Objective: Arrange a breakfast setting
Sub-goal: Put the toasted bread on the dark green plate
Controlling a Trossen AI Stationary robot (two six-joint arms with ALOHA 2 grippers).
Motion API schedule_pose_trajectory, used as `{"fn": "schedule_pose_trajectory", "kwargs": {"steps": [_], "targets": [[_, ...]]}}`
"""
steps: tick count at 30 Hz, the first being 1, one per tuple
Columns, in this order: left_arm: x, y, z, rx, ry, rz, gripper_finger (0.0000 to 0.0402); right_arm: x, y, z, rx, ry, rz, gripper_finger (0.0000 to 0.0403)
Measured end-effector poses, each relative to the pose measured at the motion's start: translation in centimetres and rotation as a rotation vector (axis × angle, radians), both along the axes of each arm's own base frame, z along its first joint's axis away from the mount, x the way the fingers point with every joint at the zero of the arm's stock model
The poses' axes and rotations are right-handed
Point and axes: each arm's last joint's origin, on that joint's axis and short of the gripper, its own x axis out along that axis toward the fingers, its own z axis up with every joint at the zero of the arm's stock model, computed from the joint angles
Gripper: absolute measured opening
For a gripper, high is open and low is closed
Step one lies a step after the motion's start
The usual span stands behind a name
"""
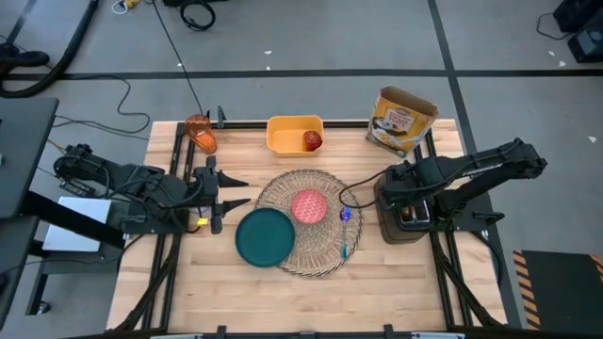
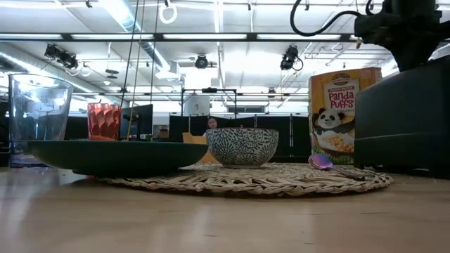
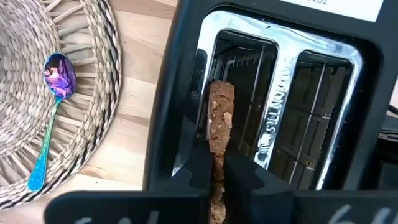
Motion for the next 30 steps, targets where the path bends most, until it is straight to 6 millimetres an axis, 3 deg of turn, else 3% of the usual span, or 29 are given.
{"fn": "schedule_pose_trajectory", "kwargs": {"steps": [16,30], "targets": [[0.0,0.0,0.0,-0.007,-0.002,0.002,0.0192,-4.6,-1.0,2.6,-0.027,-0.131,-0.002,0.0021],[0.0,0.0,0.0,-0.016,-0.003,0.002,0.0192,-7.4,-1.6,8.6,-0.018,-0.406,0.138,0.002]]}}
